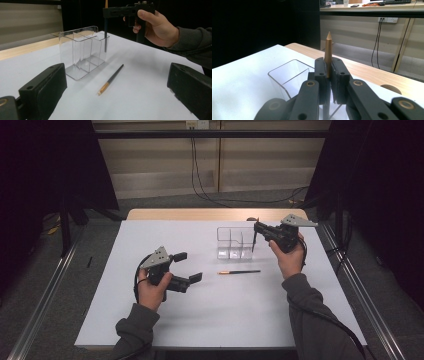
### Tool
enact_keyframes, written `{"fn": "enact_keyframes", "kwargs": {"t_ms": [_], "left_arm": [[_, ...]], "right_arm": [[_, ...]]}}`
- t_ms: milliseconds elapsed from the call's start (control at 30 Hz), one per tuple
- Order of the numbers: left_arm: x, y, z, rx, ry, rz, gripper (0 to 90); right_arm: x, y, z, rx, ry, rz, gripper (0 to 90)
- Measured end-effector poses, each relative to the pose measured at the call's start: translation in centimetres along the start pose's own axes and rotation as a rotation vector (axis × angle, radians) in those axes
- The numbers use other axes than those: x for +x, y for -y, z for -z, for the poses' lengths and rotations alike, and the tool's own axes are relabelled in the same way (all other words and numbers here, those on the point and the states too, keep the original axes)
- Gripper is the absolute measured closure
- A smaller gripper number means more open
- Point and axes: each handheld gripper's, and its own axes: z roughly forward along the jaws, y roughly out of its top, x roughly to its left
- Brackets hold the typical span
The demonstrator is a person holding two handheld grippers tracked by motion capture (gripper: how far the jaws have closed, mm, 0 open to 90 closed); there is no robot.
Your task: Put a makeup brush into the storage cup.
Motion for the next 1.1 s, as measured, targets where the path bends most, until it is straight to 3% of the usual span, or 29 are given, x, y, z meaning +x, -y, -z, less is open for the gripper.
{"fn": "enact_keyframes", "kwargs": {"t_ms": [1100], "left_arm": [[-0.06, 0.08, -0.16, 0.006, -0.003, 0.003, 2.4]], "right_arm": [[0.04, 0.94, -0.09, 0.03, -0.001, -0.002, 83.4]]}}
